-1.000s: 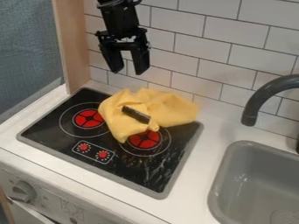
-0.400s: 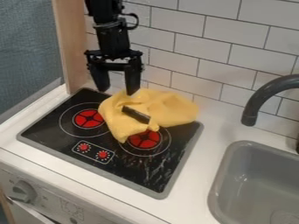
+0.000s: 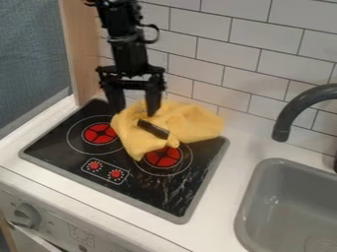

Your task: Unfold the cloth from the middle to bottom left

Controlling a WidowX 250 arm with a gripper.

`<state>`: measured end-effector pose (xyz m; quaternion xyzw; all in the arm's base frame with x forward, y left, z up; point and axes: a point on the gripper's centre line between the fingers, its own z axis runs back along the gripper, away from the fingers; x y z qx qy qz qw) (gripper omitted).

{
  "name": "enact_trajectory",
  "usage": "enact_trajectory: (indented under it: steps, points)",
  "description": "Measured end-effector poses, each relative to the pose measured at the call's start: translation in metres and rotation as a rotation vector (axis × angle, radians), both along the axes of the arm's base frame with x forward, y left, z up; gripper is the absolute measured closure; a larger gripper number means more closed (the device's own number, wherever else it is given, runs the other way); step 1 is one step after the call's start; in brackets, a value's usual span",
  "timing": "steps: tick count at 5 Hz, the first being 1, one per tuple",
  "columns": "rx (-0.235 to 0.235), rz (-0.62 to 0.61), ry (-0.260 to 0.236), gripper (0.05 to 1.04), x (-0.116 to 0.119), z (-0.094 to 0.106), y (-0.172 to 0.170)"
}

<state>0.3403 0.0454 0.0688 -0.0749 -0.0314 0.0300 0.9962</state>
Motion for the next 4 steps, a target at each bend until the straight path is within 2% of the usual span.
enact_trajectory:
  steps: [1,3,4]
  points:
    - [-0.003,0.006,-0.005,0.085,0.003,0.000,-0.005]
    - [0.005,-0.006,0.036,0.085,0.015,-0.016,-0.005]
    - [0.010,-0.017,0.043,0.137,0.014,-0.019,-0.005]
